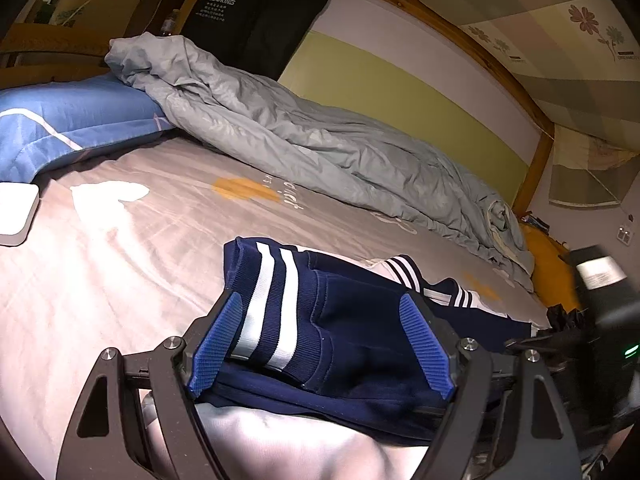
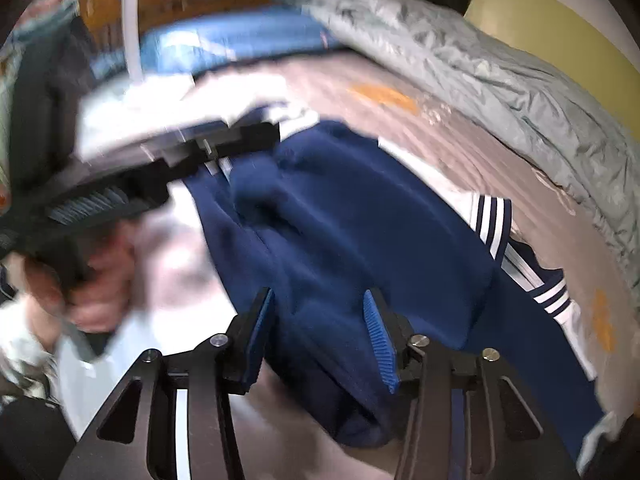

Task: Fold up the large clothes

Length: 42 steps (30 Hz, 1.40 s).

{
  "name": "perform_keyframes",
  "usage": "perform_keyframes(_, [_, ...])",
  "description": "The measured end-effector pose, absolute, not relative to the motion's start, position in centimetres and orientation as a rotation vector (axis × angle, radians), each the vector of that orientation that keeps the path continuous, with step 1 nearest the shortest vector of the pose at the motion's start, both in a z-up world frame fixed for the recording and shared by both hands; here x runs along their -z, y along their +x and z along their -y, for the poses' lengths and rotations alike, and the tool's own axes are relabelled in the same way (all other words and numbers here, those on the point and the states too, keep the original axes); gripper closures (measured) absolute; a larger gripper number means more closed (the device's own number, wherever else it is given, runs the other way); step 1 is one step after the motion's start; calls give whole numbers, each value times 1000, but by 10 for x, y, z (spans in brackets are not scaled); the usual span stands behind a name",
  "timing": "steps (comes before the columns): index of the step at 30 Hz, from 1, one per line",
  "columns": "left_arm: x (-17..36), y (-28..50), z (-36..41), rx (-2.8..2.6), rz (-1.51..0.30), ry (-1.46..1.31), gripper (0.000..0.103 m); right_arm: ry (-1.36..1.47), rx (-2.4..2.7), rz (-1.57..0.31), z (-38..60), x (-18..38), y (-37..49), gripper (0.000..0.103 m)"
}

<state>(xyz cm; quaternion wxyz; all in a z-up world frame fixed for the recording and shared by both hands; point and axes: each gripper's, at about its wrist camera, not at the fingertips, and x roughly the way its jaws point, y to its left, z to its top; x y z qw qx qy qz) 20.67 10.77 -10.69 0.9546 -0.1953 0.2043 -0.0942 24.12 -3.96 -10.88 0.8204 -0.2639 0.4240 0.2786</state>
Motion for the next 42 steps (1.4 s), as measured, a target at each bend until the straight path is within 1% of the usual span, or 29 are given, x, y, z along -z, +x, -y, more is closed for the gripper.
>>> perform_keyframes(3, [107,207,-108,195,-421,-397,23,-525,-630,-933,35,119,250,73])
perform_keyframes(4, [107,207,-108,197,-421,-399,23,-517,-618,-915,36,119,251,85])
perform_keyframes(5, [107,207,-108,199,-421,-401,23,-521,-544,-856,39,116,251,95])
perform_keyframes(6, [107,207,-108,194,-423,-399,23,-531,-467,-797,42,111,249,95])
perform_keyframes(7, [108,207,-108,191,-427,-398,23,-559,-336,-690,49,101,244,95])
perform_keyframes(8, [108,208,-108,187,-431,-397,23,-553,-252,-633,59,93,242,96])
perform_keyframes(9, [108,209,-108,183,-435,-396,23,-506,-191,-614,75,83,242,96])
perform_keyframes(11, [109,210,-107,180,-445,-395,23,-397,-134,-650,114,70,246,97])
perform_keyframes(14, [109,210,-106,177,-450,-394,23,-331,11,-698,177,67,251,98])
perform_keyframes(18, [109,213,-103,166,-467,-373,23,-261,4,-867,231,95,245,98])
perform_keyframes(21, [111,216,-100,162,-487,-360,23,-256,-17,-900,234,108,234,95])
perform_keyframes(23, [111,217,-100,160,-493,-358,23,-232,-27,-862,231,103,222,93])
perform_keyframes(24, [112,217,-100,161,-492,-358,23,-224,-36,-833,228,100,218,90])
perform_keyframes(25, [112,217,-101,162,-492,-359,23,-221,-50,-792,220,92,218,83])
perform_keyframes(26, [112,217,-101,163,-492,-358,23,-221,-66,-774,215,87,220,71])
perform_keyframes(27, [112,217,-100,162,-493,-358,23,-226,-84,-761,205,82,225,66])
perform_keyframes(28, [112,217,-100,162,-492,-358,23,-235,-103,-754,196,78,231,56])
perform_keyframes(29, [112,216,-101,164,-490,-359,23,-259,-129,-757,183,76,237,54])
perform_keyframes(31, [111,215,-101,168,-486,-360,23,-315,-164,-763,163,79,245,54])
perform_keyframes(36, [111,215,-99,172,-484,-354,23,-493,-164,-748,117,96,261,44])
perform_keyframes(37, [111,215,-99,174,-484,-352,23,-512,-172,-737,112,98,262,40])
perform_keyframes(39, [110,216,-98,175,-484,-348,23,-545,-178,-715,103,100,261,38])
perform_keyframes(41, [110,216,-97,176,-483,-347,23,-520,-171,-662,107,93,259,38])
perform_keyframes(42, [109,216,-97,176,-482,-347,23,-448,-174,-625,116,84,258,38])
